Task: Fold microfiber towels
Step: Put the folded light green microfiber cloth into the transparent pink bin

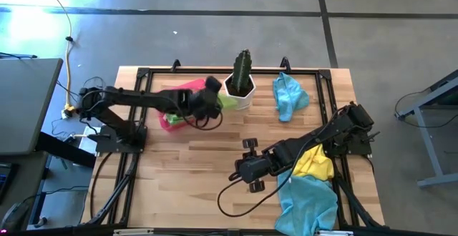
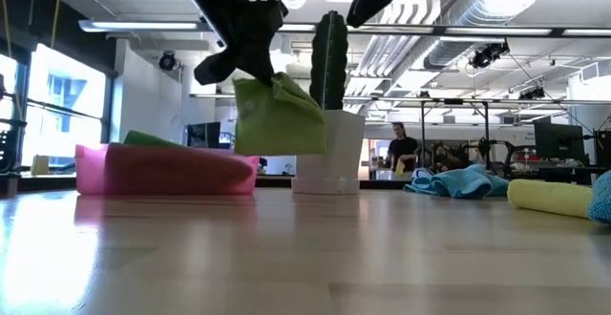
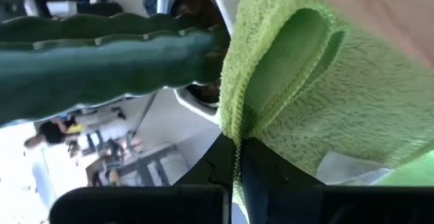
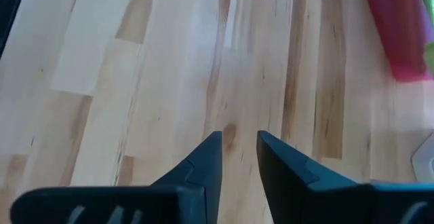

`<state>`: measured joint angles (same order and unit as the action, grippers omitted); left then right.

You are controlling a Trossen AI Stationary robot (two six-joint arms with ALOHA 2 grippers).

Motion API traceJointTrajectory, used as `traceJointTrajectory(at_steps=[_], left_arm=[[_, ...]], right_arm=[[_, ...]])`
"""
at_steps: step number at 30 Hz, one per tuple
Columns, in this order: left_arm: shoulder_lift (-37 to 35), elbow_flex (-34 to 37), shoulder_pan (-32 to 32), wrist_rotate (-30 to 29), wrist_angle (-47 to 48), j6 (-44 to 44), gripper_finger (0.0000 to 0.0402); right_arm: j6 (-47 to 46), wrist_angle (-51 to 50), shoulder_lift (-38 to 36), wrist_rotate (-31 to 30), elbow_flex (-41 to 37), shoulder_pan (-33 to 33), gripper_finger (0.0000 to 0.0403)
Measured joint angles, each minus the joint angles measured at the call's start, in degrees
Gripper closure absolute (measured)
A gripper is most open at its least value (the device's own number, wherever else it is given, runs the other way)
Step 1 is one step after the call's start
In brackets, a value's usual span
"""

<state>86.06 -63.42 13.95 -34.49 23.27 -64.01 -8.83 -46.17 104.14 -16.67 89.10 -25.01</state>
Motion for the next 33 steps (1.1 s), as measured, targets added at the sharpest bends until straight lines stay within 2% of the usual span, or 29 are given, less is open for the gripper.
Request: traceJointTrajectory(at_steps=[3, 7, 11, 16, 22, 33], left_arm=[[0.0, 0.0, 2.9, 1.5, -3.5, -3.4, 0.0398], [0.0, 0.0, 5.2, 1.8, -10.3, -12.6, 0.0398], [0.0, 0.0, 7.6, 6.5, -9.6, -16.8, 0.0397], [0.0, 0.0, 10.0, 9.9, -1.1, -8.8, 0.0397], [0.0, 0.0, 11.8, 11.4, 15.1, -1.5, 0.0397], [-1.8, 0.0, 10.4, 10.4, 31.7, 8.7, 0.0397]], right_arm=[[-0.9, -0.4, 0.0, -0.9, 0.0, 0.2, 0.0316], [-1.7, -1.7, 0.0, -2.3, 0.0, 0.7, 0.0316], [-1.9, -1.9, 0.0, -2.8, 0.0, 1.4, 0.0316], [-1.4, -1.9, 0.0, -2.8, 0.0, 2.3, 0.0316], [-1.2, -2.5, 0.0, -2.7, 0.0, 3.9, 0.0316], [-0.2, -2.8, 0.0, -2.7, 0.0, 4.1, 0.0316]])
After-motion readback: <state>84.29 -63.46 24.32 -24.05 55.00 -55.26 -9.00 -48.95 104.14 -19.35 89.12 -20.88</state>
